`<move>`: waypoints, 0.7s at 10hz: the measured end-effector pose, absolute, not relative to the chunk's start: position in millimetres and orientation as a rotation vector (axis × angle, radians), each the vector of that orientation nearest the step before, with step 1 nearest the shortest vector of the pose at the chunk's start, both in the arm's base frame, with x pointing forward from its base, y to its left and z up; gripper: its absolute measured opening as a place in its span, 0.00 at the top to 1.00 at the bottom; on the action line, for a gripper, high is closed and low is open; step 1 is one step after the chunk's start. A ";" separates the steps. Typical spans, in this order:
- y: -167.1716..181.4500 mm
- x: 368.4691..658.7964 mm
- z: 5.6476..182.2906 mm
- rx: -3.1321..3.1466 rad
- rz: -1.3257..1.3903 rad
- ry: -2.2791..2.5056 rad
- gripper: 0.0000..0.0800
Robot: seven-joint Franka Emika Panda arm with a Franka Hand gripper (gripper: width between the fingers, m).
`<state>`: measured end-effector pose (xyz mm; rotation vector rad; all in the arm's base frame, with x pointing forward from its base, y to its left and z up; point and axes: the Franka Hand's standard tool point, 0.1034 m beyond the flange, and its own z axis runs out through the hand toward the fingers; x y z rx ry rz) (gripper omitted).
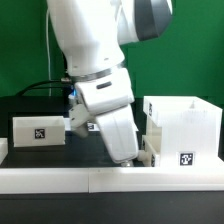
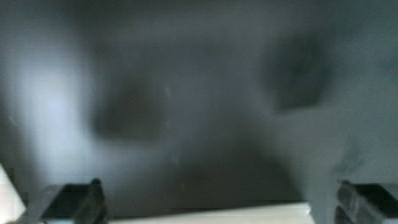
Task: Assemble drawer
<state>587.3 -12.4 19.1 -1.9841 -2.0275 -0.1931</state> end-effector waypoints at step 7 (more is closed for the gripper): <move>-90.6 518.7 39.1 -2.187 -0.144 -1.923 0.19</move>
Offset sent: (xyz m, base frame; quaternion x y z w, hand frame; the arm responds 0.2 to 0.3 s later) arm -0.0471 -0.0348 0.0117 -0.0237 0.0017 0.0810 0.9964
